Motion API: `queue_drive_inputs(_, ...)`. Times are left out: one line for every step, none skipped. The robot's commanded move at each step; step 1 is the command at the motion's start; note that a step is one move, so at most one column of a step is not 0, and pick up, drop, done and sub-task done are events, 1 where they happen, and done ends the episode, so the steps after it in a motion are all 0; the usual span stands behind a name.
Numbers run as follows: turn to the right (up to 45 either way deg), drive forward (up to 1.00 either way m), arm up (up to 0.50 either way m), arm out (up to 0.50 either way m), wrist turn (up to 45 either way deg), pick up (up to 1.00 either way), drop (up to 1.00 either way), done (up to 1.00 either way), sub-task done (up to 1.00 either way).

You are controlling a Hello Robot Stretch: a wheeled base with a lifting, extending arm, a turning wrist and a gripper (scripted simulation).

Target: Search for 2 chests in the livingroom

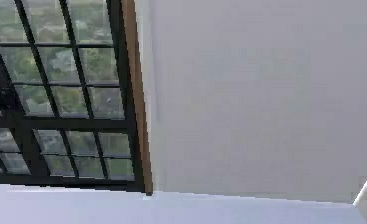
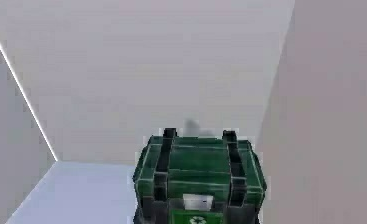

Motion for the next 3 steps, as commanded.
queue_drive_inputs(-45.0,0.00,0.00,0.00,0.0,0.00,0.00,0.00,0.00)
queue_drive_inputs(-30.0,0.00,0.00,0.00,0.0,0.00,0.00,0.00,0.00)
queue_drive_inputs(0.0,1.00,0.00,0.00,0.0,0.00,0.00,0.00,0.00)
